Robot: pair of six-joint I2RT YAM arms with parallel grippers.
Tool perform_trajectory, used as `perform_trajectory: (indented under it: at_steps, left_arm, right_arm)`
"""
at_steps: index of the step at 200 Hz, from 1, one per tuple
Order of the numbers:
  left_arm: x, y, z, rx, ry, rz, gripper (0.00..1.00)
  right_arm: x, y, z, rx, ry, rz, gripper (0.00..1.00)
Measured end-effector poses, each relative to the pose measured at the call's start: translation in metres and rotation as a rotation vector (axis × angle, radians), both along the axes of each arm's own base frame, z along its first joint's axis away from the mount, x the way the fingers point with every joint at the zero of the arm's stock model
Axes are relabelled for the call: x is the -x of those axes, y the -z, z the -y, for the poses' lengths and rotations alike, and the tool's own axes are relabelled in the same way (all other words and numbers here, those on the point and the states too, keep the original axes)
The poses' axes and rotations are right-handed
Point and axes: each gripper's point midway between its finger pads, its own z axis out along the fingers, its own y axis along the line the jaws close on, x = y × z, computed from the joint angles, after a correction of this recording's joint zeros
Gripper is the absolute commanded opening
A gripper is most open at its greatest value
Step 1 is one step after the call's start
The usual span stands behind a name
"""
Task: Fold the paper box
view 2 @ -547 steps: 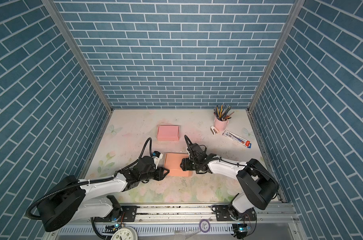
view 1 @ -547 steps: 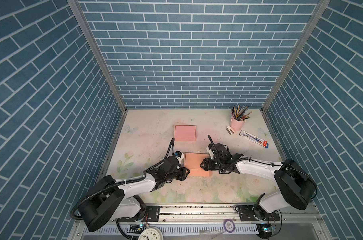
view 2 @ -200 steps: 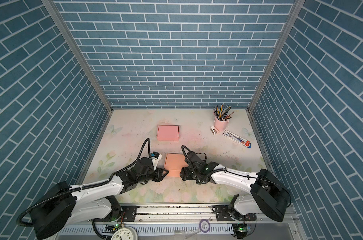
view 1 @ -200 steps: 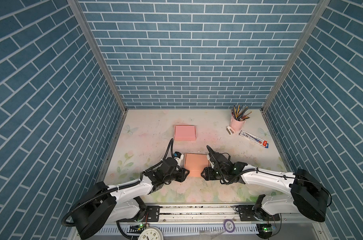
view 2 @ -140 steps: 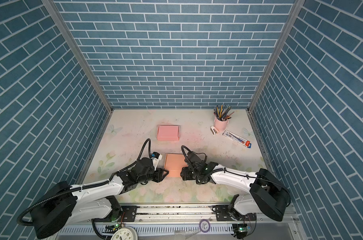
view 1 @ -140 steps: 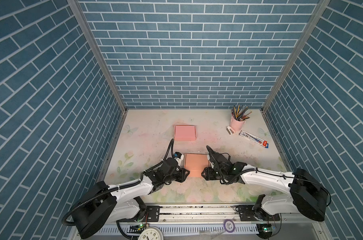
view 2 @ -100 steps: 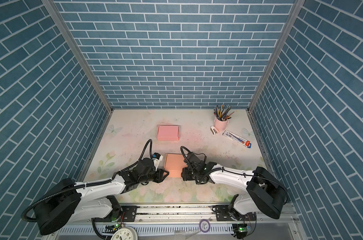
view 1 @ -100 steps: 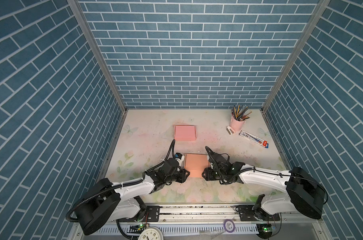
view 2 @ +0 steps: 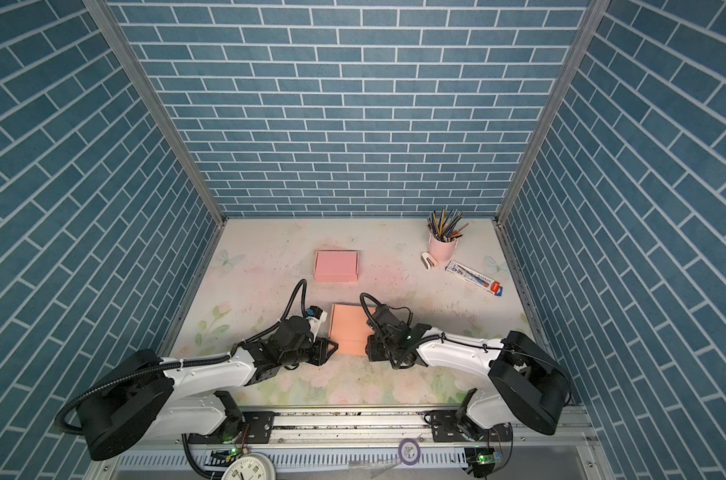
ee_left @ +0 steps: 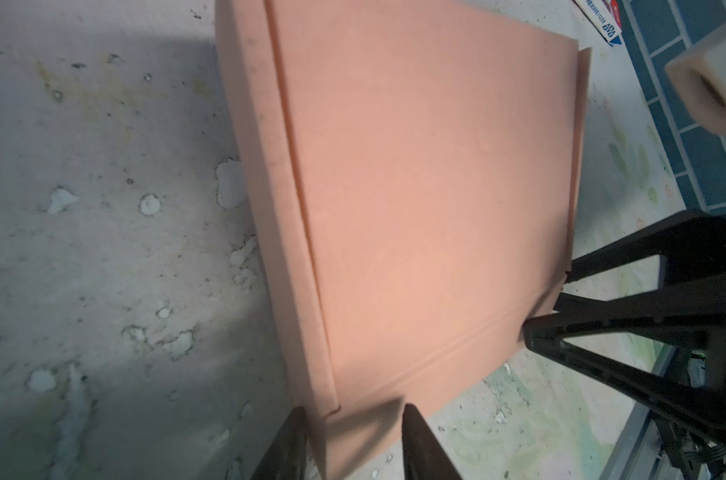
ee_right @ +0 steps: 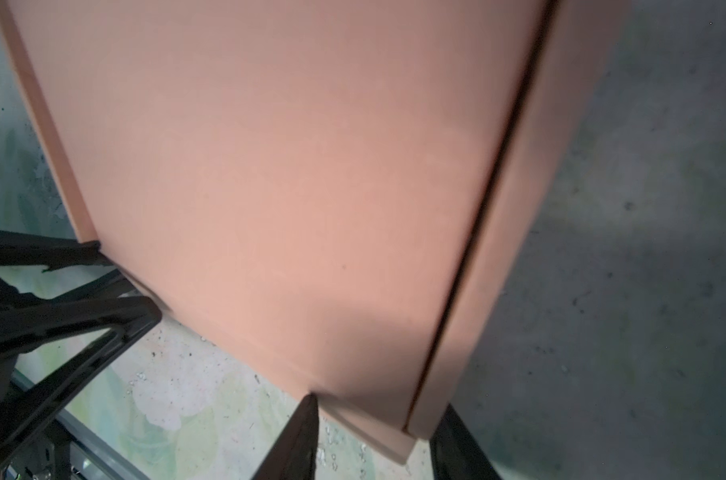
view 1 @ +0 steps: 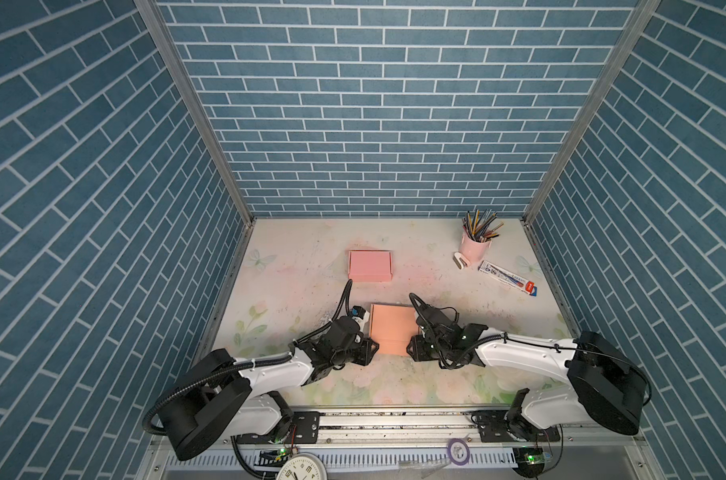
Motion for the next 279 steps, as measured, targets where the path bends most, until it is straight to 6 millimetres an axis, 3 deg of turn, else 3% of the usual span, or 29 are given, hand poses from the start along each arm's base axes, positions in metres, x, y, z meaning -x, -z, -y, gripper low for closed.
perform_trajectory:
  at_steps: [81, 152, 179, 214, 238, 256, 279]
  left_arm:
    - [-0.002, -0.019, 0.000, 0.032, -0.001, 0.049, 0.43]
    - [-0.006, -0.018, -0.006, 0.013, -0.023, 0.038, 0.43]
    - [-0.025, -0.032, -0.007, 0.026, -0.050, 0.062, 0.43]
    - [-0.068, -0.052, -0.001, 0.028, -0.090, 0.107, 0.44]
    - [-0.088, -0.045, -0.001, 0.007, -0.109, 0.096, 0.44]
    - [-0.091, -0.034, -0.002, -0.018, -0.108, 0.077, 0.44]
    - [-0.096, -0.033, 0.002, -0.020, -0.101, 0.087, 0.44]
  right_arm:
    - [-0.007, -0.004, 0.001, 0.017, 0.016, 0.022, 0.43]
    - [-0.010, -0.003, 0.005, 0.029, 0.010, 0.033, 0.43]
    - [-0.011, -0.003, 0.006, 0.028, 0.013, 0.034, 0.43]
    - [-0.014, -0.004, 0.007, 0.027, 0.019, 0.037, 0.43]
    - [-0.017, -0.005, 0.007, 0.028, 0.013, 0.046, 0.43]
    - [-0.018, -0.006, 0.007, 0.025, 0.011, 0.051, 0.43]
    - [-0.021, -0.007, 0.006, 0.024, 0.015, 0.054, 0.43]
